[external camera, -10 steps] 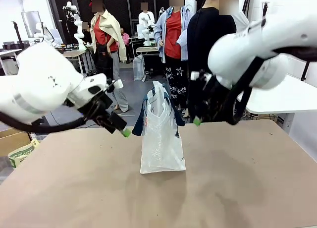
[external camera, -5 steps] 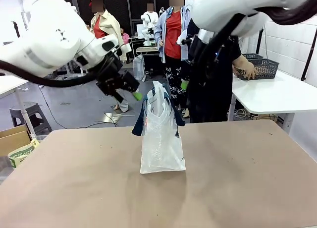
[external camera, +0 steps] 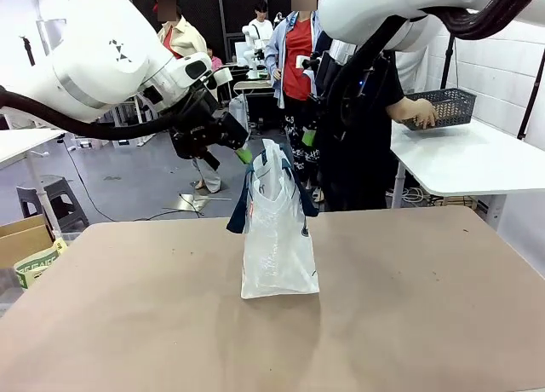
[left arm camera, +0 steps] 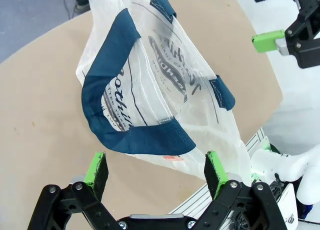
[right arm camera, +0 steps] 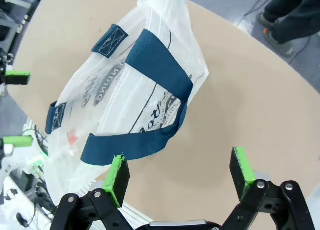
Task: Transfer purchased items from the store into the shopping bag.
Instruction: Open the Reusable shopping bag in the center of the table, then move the Reusable shopping bag to the right side of the table.
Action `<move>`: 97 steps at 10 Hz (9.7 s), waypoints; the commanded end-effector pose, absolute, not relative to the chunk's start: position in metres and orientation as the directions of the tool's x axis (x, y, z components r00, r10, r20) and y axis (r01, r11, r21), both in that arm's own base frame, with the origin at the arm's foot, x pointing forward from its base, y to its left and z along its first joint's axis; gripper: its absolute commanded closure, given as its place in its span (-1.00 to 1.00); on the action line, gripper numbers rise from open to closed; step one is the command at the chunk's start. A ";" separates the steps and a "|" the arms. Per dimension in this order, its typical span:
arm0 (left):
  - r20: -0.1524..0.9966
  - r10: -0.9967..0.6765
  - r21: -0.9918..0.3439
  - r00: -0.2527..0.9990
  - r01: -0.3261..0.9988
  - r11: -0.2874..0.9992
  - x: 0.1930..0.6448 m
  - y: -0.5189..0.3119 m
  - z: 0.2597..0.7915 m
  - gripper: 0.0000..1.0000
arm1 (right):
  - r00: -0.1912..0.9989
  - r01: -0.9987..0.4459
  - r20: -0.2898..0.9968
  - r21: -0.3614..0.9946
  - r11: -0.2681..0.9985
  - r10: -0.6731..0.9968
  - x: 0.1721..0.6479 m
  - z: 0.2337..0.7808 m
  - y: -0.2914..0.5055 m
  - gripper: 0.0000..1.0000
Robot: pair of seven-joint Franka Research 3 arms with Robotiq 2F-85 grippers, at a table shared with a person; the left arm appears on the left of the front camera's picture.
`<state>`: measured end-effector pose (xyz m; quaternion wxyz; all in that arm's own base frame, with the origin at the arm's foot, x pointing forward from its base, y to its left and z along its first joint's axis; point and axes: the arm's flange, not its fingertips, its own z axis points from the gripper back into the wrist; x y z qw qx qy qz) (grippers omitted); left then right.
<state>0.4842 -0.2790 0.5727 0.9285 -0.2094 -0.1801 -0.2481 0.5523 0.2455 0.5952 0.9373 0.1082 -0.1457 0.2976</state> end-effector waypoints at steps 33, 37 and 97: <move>0.272 -0.084 -0.292 0.959 0.165 0.942 0.511 -0.242 0.521 1.00 | 0.895 -0.444 0.036 0.169 0.880 0.444 0.563 0.545 0.271 1.00; 0.256 -0.206 -0.085 0.945 0.234 0.968 0.499 -0.260 0.523 1.00 | 0.808 -0.588 0.076 0.021 0.809 0.585 0.554 0.543 0.264 1.00; 0.420 -0.383 -0.184 0.823 0.490 0.852 0.498 -0.260 0.512 1.00 | 0.655 -0.733 0.239 -0.030 0.680 0.717 0.528 0.532 0.246 1.00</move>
